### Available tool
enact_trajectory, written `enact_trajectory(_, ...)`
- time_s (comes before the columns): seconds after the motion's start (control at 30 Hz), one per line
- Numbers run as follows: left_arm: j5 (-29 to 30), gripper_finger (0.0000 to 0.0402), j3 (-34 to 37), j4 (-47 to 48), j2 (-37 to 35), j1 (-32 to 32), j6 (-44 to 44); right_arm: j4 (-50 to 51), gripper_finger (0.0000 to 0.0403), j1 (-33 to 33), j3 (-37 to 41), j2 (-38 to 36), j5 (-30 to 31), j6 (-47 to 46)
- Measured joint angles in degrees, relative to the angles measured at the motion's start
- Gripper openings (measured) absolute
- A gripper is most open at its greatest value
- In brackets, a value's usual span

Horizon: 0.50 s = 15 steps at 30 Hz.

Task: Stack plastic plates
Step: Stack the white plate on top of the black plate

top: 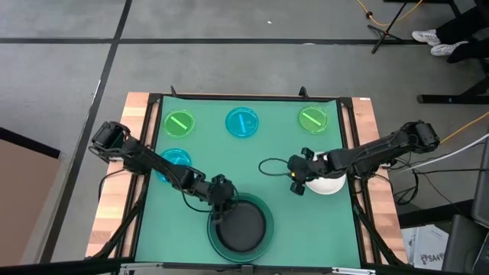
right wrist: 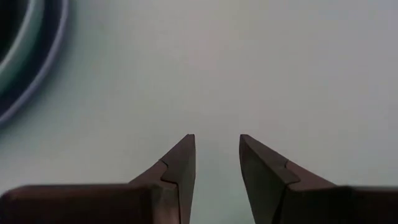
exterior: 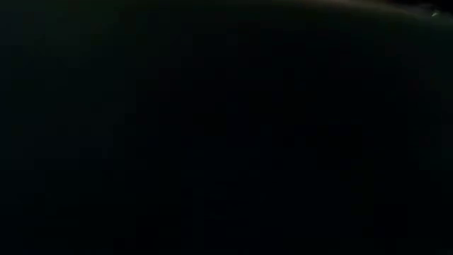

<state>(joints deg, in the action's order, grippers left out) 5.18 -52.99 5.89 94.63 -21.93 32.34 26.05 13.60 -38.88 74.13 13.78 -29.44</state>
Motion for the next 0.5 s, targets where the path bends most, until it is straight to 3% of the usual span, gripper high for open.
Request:
enact_trajectory(0.23, 9.06, 0.0115, 0.04, 3.77, 0.02, -3.14, -0.09, 13.39, 0.0115, 6.72, -1.52, 0.0, 1.62, -17.37)
enact_trajectory(0.37, 10.89, 0.0115, 0.04, 3.99, 0.02, -3.74, -0.09, 16.91, 0.0115, 8.92, -1.57, 0.04, 1.62, -27.44)
enact_trajectory(0.5, 10.88, 0.0115, 0.04, 4.02, 0.02, -3.74, 0.18, 17.68, 0.0115, 8.99, -1.63, 1.69, 1.63, -30.22)
